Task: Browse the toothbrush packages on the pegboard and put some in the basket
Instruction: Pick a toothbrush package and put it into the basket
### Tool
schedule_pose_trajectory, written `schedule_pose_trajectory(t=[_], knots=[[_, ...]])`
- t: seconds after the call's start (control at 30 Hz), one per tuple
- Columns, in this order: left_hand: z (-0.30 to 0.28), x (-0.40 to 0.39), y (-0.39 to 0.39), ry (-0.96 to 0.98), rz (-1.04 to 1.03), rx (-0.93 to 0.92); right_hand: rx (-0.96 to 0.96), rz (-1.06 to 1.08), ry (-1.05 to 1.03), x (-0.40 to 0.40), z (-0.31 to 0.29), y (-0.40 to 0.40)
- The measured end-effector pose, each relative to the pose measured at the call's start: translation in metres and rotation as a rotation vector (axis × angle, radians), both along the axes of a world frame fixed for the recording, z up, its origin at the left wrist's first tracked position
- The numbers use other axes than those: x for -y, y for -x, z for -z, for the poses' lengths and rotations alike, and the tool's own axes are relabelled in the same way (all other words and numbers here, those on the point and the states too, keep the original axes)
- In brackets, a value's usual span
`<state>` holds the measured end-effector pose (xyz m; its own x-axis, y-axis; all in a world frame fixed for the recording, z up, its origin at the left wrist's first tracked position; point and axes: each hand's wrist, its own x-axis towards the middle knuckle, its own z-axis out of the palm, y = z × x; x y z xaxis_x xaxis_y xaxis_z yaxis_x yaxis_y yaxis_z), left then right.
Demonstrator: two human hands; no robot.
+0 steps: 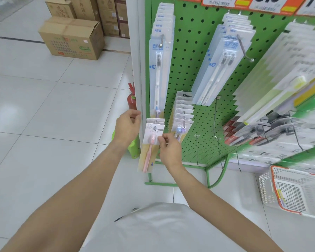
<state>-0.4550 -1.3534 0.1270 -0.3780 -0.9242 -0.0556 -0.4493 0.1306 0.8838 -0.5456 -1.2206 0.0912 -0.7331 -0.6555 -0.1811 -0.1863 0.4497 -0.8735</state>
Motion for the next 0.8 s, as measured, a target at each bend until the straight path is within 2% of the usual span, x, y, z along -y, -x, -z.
schedule_pose_trajectory(t=[0.27, 0.43, 0.67, 0.8], knots=[[0.002, 0.037, 0.030, -0.078, 0.185, 0.026, 0.026, 0.046, -0.010, 0.003, 0.008, 0.001], [0.001, 0.039, 0.039, -0.008, 0.230, 0.071, 0.001, 0.056, -0.015, 0.005, 0.007, -0.001], [0.005, 0.042, 0.039, 0.067, 0.178, 0.090, 0.005, 0.072, -0.030, 0.004, 0.003, -0.001], [0.005, 0.045, 0.031, 0.123, 0.231, 0.129, -0.005, 0.094, -0.017, 0.004, 0.002, 0.000]])
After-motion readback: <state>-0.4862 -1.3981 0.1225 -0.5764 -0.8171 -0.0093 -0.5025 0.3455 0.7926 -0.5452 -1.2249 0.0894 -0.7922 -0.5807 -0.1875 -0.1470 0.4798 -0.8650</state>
